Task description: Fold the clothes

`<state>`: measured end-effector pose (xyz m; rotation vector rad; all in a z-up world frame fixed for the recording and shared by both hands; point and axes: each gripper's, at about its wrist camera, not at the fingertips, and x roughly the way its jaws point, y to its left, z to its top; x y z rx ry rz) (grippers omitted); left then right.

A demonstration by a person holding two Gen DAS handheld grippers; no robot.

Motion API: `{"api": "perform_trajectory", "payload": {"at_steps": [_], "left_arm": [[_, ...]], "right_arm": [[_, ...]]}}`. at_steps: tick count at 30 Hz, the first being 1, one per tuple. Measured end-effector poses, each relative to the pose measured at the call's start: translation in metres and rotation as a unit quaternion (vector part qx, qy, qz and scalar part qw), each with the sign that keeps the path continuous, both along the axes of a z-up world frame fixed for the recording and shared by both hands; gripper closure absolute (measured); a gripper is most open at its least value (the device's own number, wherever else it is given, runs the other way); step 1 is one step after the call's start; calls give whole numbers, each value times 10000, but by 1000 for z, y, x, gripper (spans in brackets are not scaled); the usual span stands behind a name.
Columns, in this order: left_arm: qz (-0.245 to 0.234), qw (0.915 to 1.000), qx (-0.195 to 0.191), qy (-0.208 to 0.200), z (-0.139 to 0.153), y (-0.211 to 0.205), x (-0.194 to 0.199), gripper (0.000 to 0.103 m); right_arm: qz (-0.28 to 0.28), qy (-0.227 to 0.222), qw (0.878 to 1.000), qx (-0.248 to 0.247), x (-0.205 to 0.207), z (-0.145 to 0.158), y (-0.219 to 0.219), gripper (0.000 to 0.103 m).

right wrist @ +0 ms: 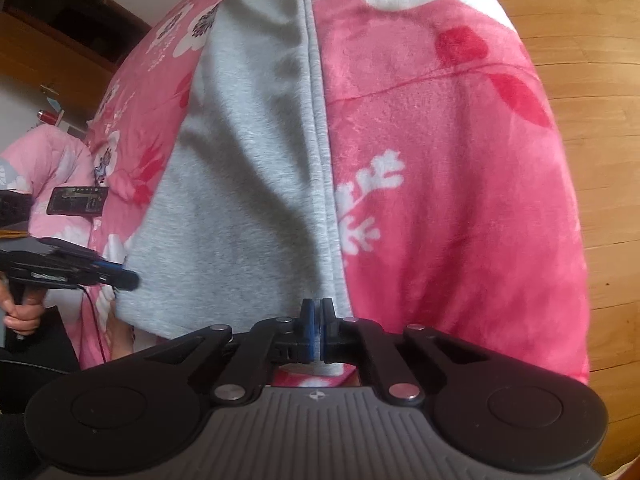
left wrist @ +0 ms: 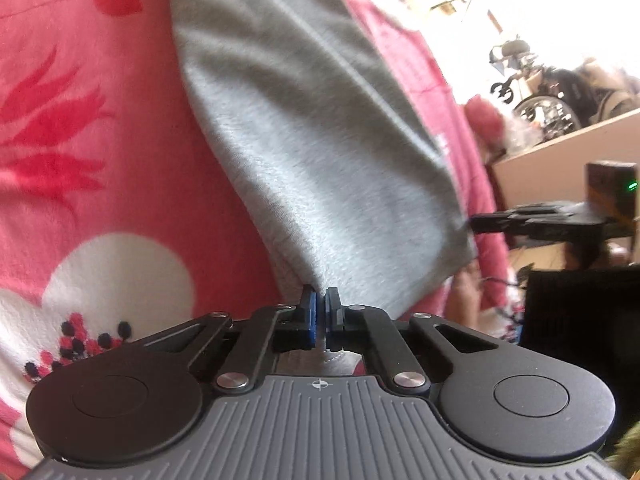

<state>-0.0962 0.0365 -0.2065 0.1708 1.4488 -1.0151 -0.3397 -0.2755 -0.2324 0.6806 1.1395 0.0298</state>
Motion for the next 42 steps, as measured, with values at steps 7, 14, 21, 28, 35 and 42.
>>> {"api": "perform_trajectory", "payload": {"at_steps": [7,14,21,28,35,42], "left_arm": [[524,9971,-468,293,13,-15,9,103],[129,9996,199,181,-13,-17,-11,103],[755,9957,0,532,-13,-1,6,103],[1363,9831,-284,1190,-14,-4,20,103],[1667,9747,-241,1466,-18,-2,24,103],[1992,9633,-352,1763,-22,4,26,102]], "right_arm": [[63,24,9997,-237,4,1,4,102],[522,-68,9939,-970,15,21,18,100],[1350,-857,9748,-1557,39,55,50,98],[2790,-1658,9383,-1199,67,65,114,54],[3916,-1952,8900,-1282,84,63,176,39],[3506,-1503,9194,-962,90,51,175,39]]}}
